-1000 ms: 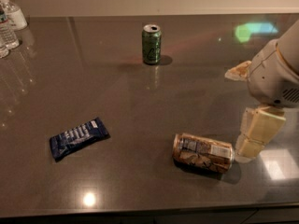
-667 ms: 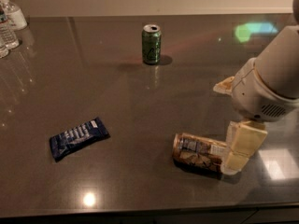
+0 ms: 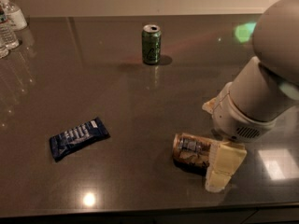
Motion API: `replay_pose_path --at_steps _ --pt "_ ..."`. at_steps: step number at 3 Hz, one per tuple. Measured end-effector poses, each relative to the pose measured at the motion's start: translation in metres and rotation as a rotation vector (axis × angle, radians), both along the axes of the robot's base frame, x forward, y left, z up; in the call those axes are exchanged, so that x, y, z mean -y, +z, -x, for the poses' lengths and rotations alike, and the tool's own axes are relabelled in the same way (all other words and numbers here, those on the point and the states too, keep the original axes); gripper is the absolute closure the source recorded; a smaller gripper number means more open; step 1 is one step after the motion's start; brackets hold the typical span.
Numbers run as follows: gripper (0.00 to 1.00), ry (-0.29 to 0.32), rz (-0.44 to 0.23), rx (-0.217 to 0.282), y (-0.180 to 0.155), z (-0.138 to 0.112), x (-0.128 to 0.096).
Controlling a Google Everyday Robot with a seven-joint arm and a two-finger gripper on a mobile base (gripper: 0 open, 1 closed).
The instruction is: Pick orange can
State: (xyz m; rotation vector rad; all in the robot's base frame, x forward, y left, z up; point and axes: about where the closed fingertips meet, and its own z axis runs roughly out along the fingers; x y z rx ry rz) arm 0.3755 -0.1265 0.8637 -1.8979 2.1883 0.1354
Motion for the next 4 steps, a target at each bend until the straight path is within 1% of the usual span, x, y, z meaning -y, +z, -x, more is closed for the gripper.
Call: replay_pose_path --at_steps 1,2,3,4 --pt "0.17 -0.005 0.025 -0.010 -0.013 0.005 -0.006" --pt "0.41 -0.010 0.047 -0.022 -0.022 0.008 -0.008" --pt "0.64 -0.014 0.057 -0.025 -0.018 0.009 -0.008" --pt "0.88 -0.012 0.054 -0.014 0.003 0.004 -0.008"
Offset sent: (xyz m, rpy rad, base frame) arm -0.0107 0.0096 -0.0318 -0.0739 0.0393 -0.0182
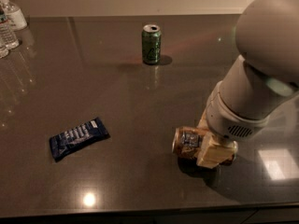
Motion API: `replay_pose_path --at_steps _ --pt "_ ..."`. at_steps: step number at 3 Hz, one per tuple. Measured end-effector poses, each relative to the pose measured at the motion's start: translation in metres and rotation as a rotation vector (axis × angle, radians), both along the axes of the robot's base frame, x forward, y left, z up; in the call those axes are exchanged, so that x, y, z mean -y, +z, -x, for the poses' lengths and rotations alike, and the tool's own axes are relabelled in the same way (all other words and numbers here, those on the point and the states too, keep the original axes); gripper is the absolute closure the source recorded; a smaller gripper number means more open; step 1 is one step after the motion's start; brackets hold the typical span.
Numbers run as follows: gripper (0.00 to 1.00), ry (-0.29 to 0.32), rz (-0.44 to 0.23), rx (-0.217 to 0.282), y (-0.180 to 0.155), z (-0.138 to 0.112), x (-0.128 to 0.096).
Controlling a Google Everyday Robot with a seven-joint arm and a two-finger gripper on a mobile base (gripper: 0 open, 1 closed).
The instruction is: Pick orange can
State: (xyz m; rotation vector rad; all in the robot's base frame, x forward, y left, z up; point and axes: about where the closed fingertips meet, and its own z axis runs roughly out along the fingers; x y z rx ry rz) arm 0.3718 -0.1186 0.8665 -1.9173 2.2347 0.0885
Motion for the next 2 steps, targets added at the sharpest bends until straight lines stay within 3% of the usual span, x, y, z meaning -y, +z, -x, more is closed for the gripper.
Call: replay_pose_path --at_steps 1,2 --pt "1.00 0.004 -0.009 0.022 0.033 -0.011 0.004" --pt "1.00 0.007 -0.018 0.057 0.075 -0.026 0.012"
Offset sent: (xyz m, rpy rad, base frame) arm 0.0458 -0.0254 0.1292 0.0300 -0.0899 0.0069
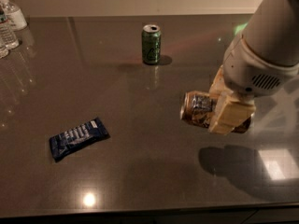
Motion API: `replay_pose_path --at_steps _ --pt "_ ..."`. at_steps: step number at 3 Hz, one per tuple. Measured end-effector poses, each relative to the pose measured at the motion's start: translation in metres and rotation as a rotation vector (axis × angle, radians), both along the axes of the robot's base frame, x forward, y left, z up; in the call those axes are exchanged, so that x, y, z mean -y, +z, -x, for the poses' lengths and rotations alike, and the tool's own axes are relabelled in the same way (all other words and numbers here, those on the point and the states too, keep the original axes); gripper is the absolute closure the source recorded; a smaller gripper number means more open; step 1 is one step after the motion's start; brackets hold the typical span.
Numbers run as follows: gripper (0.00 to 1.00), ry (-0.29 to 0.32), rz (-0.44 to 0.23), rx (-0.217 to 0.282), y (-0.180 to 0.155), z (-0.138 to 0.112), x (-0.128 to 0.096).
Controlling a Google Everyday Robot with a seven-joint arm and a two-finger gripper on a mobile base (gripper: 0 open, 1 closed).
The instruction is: Pick orange can
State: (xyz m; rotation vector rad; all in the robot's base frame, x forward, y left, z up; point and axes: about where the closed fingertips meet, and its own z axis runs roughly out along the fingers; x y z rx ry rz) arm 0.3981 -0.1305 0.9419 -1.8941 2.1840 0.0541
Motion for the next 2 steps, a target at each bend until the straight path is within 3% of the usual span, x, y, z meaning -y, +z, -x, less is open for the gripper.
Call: replay_pose_path --at_steps 1,2 --pt "1.00 0.000 -0.019 0.050 0.040 -0.011 0.007" --pt "1.00 0.000 -0.031 0.094 0.059 -0.014 0.006"
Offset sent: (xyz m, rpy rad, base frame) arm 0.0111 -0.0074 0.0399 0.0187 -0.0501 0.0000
